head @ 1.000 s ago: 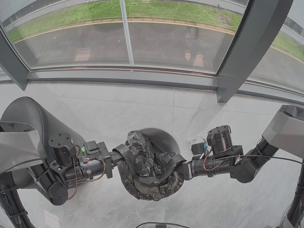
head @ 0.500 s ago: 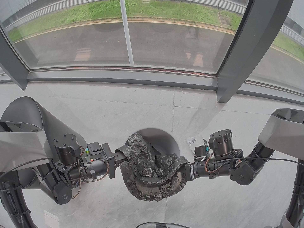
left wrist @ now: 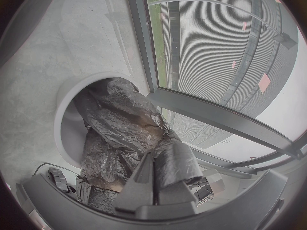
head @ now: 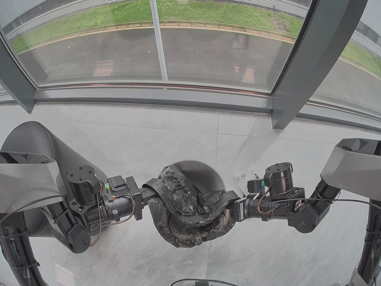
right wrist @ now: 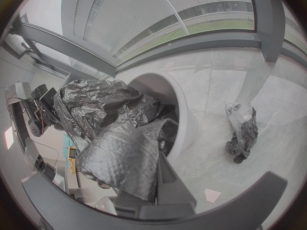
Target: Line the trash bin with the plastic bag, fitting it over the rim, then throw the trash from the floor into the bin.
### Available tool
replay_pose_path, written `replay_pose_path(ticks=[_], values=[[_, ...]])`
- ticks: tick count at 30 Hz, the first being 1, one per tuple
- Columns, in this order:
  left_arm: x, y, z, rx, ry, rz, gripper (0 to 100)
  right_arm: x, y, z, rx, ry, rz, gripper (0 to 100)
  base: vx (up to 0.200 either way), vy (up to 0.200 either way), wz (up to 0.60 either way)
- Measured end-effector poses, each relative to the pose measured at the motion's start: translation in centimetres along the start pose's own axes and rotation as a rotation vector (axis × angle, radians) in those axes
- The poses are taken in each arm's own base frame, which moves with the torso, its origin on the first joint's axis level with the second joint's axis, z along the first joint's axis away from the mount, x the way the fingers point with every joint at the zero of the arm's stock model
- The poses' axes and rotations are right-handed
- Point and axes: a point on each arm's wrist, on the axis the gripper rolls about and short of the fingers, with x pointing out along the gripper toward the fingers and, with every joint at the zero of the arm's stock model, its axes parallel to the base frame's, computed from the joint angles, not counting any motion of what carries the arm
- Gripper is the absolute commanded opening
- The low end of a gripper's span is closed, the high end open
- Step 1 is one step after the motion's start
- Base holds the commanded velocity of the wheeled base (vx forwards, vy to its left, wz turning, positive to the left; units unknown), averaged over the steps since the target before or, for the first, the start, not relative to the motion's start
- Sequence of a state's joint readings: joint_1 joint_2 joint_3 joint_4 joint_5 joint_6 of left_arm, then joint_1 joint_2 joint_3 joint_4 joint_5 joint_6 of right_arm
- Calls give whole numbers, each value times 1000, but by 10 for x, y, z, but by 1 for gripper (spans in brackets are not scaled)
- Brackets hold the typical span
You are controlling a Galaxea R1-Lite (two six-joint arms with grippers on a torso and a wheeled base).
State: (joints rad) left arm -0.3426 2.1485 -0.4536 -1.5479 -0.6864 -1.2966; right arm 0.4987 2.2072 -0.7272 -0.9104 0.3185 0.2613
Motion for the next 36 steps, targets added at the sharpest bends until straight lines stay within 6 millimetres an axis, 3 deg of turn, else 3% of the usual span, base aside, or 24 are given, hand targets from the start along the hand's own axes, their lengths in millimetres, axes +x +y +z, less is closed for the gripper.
replay_pose_path(ticks=[16, 17, 26, 36], values=[[5, 7, 9, 0, -14, 1, 0, 0, -9, -1, 4, -6, -48, 0, 0, 0, 0], [5, 7, 9, 0, -14, 2, 0, -1, -10, -1, 1, -6, -50, 100, 0, 0, 0], [5, 8, 10, -1, -17, 3, 0, -6, -12, 3, -16, -53, -50, 100, 0, 0, 0], [5, 8, 10, 1, -17, 0, 0, -30, -11, 15, -25, -134, -56, 100, 0, 0, 0]])
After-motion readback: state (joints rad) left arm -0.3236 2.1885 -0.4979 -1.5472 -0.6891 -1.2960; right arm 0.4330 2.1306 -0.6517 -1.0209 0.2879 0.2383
